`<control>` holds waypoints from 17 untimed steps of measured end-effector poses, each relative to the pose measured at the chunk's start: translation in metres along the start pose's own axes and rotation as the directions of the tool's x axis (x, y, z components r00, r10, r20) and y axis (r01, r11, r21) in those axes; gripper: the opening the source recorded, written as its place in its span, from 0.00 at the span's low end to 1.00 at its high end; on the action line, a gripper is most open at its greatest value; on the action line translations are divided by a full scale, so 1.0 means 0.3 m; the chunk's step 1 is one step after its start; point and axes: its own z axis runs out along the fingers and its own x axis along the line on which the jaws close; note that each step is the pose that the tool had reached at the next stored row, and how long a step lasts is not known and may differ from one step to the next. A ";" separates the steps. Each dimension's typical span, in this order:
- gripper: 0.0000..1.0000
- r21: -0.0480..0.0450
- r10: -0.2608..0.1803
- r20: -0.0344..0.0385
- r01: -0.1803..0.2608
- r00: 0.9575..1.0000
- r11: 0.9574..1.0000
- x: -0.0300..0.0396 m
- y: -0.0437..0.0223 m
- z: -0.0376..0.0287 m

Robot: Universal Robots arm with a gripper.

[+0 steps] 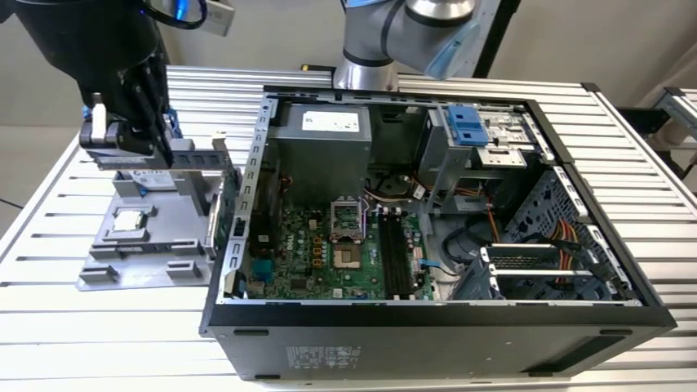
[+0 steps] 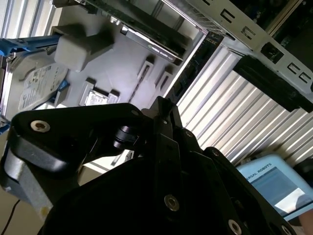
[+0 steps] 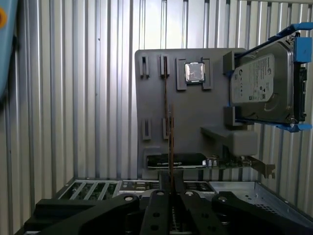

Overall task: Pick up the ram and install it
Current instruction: 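Pick up the ram and move it above insertion slot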

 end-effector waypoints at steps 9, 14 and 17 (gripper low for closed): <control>0.00 0.000 0.000 0.000 0.000 1.000 1.000 0.000 -0.040 0.000; 0.00 0.000 0.000 0.000 0.000 1.000 1.000 0.000 -0.060 0.000; 0.00 0.000 0.000 0.000 0.000 1.000 1.000 0.001 -0.071 0.000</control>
